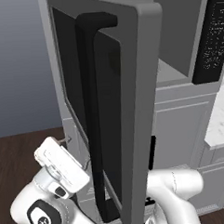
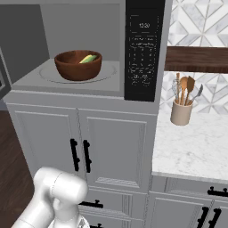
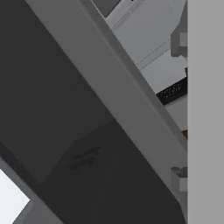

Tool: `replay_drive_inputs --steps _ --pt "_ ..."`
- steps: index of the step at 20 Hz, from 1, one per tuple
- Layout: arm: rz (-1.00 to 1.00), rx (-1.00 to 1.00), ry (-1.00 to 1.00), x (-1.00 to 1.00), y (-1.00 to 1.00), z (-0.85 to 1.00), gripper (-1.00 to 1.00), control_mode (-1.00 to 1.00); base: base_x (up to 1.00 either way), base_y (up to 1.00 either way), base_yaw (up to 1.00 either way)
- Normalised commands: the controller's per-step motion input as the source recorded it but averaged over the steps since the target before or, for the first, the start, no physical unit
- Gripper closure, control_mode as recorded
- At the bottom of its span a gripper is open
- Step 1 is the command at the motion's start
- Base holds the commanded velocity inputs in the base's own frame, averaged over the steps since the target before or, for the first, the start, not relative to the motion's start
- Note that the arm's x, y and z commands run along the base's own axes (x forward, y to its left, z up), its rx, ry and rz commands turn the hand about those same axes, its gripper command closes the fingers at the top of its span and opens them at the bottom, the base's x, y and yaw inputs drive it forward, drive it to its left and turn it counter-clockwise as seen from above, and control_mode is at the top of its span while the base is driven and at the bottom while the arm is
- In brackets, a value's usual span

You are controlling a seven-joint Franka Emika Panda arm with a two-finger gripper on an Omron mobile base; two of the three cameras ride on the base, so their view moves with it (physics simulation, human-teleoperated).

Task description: Pick the corn from the sink and place it in the bowl. Then pick the bowl and place it in the microwave. Then close the microwave door and press the start button.

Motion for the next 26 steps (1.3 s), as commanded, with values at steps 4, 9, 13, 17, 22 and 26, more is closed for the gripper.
replay_drive_inputs --steps 4,9,13,17,22,26 --pt "0.08 0.39 -0.10 -0.30 -1.00 0.26 -1.00 -1.00 0.00 0.00 0.00" --pt "0.13 0.43 -0.12 -0.20 -1.00 0.25 -1.00 -1.00 0.00 0.00 0.00" --pt "0.14 0.42 -0.10 -0.05 -1.00 0.34 -1.00 -1.00 0.00 0.00 0.00" --pt "0.19 0.38 -0.08 0.00 -1.00 0.39 -1.00 -1.00 0.00 0.00 0.00" --pt "0.23 0.37 -0.05 0.19 -0.99 0.28 -1.00 -1.00 0.00 0.00 0.00" --pt "0.24 0.20 0.03 0.75 -0.60 0.32 -1.00 -1.00 0.00 0.00 0.00"
